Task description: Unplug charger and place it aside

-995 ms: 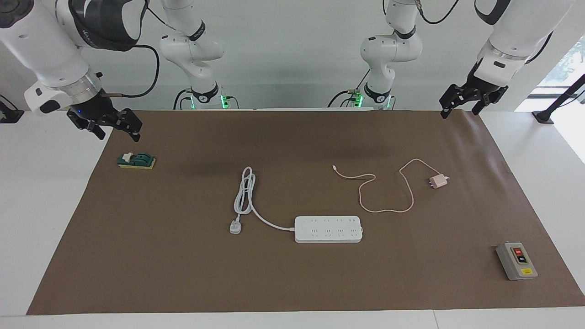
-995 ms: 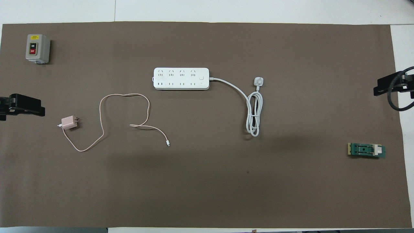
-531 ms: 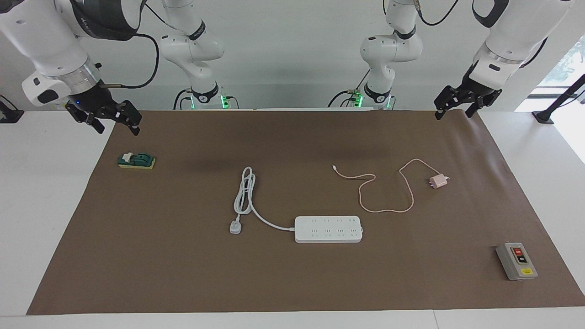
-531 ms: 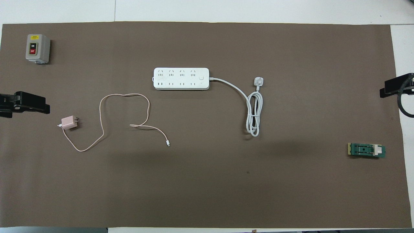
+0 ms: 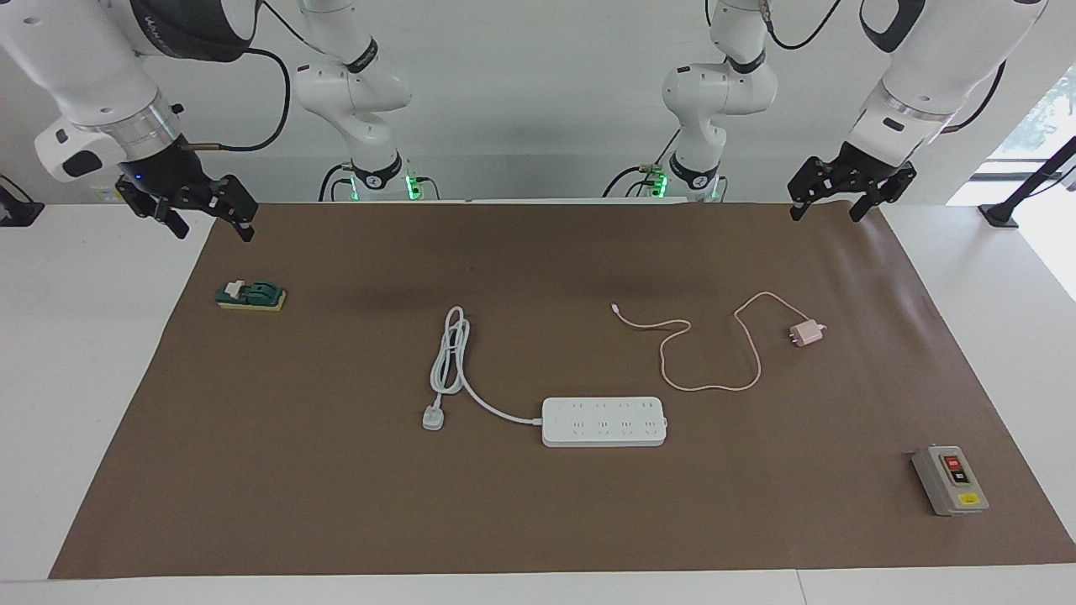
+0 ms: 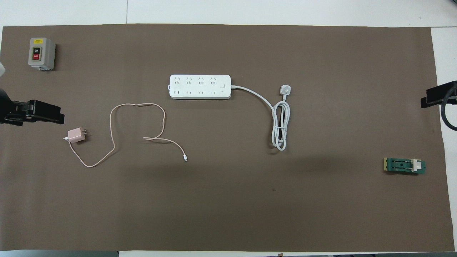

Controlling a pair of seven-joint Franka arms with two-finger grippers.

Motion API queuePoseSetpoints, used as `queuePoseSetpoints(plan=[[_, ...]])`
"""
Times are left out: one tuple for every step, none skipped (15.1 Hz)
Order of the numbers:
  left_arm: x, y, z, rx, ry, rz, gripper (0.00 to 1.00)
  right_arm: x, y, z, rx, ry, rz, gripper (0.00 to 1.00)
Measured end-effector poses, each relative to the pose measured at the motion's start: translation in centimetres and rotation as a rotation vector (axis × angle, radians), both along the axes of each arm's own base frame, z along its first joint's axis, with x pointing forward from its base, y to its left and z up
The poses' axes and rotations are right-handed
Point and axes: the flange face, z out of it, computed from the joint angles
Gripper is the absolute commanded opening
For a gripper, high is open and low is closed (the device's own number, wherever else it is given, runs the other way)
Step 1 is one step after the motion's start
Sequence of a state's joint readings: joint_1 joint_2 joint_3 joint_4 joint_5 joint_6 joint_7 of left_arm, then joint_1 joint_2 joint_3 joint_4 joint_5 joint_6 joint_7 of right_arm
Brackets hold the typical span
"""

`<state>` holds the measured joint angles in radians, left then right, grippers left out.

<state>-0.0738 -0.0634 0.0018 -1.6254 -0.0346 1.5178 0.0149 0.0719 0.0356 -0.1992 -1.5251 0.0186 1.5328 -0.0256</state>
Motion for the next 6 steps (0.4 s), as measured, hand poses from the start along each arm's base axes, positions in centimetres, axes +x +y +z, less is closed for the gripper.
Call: queuePoseSetpoints(plan=[[0.02, 0.09, -0.03, 0.007, 0.0, -0.004, 1.0, 0.0, 0.0, 0.0, 0.0, 0.0, 0.0, 1.0], [0.07, 0.13, -0.12, 0.013, 0.001, -0.007, 1.0, 0.0, 0.0, 0.0, 0.0, 0.0, 0.0, 1.0], [0.18, 0.14, -0.3, 0.021, 0.004, -0.009, 1.0, 0.0, 0.0, 0.0, 0.0, 0.0, 0.0, 1.0], [0.32, 0.1, -0.55, 0.027, 0.008, -0.011, 1.0, 0.0, 0.0, 0.0, 0.0, 0.0, 0.0, 1.0], [0.46, 0.05, -0.77, 0.029, 0.012, -0.013, 1.0, 0.0, 0.0, 0.0, 0.0, 0.0, 0.0, 1.0], [0.57, 0.02, -0.89, 0.03, 0.014, -0.013, 1.0, 0.0, 0.0, 0.0, 0.0, 0.0, 0.0, 1.0]])
